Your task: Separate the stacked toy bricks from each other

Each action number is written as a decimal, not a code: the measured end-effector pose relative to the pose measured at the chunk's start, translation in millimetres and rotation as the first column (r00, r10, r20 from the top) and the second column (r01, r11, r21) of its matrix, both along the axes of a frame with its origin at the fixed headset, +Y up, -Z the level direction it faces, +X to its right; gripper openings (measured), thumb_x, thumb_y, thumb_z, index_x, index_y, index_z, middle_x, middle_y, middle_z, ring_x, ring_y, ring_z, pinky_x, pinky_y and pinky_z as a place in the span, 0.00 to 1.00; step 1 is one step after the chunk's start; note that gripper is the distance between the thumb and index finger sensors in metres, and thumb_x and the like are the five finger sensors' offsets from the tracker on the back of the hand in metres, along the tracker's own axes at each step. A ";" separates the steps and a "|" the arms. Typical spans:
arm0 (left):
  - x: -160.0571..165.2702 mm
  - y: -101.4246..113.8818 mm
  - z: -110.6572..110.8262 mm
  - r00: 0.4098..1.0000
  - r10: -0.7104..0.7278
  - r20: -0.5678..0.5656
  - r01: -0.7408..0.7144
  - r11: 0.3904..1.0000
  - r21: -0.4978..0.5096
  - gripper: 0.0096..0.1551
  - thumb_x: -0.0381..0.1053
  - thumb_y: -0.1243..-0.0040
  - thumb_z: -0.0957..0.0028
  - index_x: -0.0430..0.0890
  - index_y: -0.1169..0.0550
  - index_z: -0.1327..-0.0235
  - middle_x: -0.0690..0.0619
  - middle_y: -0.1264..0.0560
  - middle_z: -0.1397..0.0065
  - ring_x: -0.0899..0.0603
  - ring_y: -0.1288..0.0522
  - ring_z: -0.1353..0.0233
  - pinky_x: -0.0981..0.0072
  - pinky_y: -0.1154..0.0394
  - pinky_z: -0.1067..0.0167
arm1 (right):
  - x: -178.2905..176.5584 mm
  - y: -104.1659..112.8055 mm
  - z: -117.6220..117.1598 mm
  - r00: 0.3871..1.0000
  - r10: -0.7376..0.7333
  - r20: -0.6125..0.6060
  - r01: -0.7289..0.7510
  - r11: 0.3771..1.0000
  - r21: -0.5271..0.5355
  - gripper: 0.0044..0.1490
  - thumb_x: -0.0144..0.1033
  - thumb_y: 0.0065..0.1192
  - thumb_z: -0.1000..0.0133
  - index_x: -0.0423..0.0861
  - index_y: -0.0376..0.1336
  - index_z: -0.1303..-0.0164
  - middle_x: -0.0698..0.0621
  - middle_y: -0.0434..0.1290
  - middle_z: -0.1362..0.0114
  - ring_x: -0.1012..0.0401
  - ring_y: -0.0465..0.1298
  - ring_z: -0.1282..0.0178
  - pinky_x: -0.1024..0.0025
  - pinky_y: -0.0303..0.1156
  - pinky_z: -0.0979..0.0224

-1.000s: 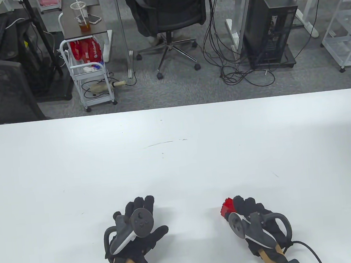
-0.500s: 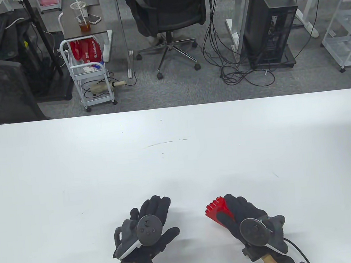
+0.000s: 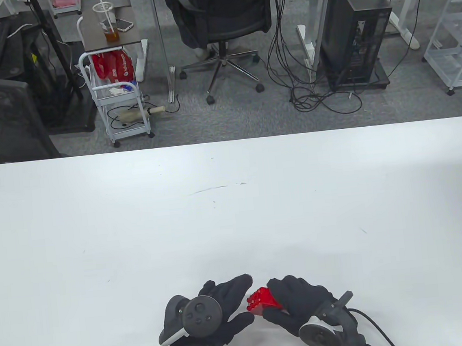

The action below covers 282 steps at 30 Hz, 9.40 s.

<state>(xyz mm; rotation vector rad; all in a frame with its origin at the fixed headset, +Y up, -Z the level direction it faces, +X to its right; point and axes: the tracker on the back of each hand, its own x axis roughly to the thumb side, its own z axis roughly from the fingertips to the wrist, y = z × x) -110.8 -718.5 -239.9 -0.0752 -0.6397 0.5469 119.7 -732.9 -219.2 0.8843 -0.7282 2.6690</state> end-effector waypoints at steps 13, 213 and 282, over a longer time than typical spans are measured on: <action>13.9 14.9 23.6 0.990 0.128 -0.054 -0.113 0.968 0.224 0.43 0.57 0.35 0.55 0.47 0.32 0.24 0.53 0.21 0.27 0.45 0.15 0.33 0.35 0.34 0.26 | 2.4 2.1 5.4 0.999 -0.049 -0.012 0.050 0.999 0.020 0.41 0.69 0.42 0.45 0.52 0.60 0.30 0.49 0.75 0.45 0.54 0.84 0.60 0.59 0.82 0.69; -40.7 3.6 -1.6 0.710 -0.141 -0.690 0.422 0.870 0.257 0.40 0.71 0.35 0.63 0.57 0.20 0.34 0.59 0.15 0.36 0.49 0.14 0.44 0.48 0.26 0.30 | 8.1 0.1 -7.5 0.973 -0.226 0.040 0.229 0.946 -0.229 0.40 0.69 0.45 0.45 0.53 0.61 0.31 0.51 0.77 0.43 0.57 0.83 0.55 0.64 0.81 0.62; -14.9 11.6 11.1 0.872 -0.212 -0.441 0.367 0.880 0.303 0.59 0.75 0.44 0.64 0.54 0.41 0.16 0.52 0.34 0.14 0.42 0.27 0.20 0.41 0.35 0.22 | 19.4 4.8 -11.9 0.933 -0.340 0.119 0.358 0.911 -0.203 0.41 0.70 0.50 0.48 0.54 0.61 0.31 0.50 0.76 0.37 0.55 0.84 0.47 0.62 0.84 0.52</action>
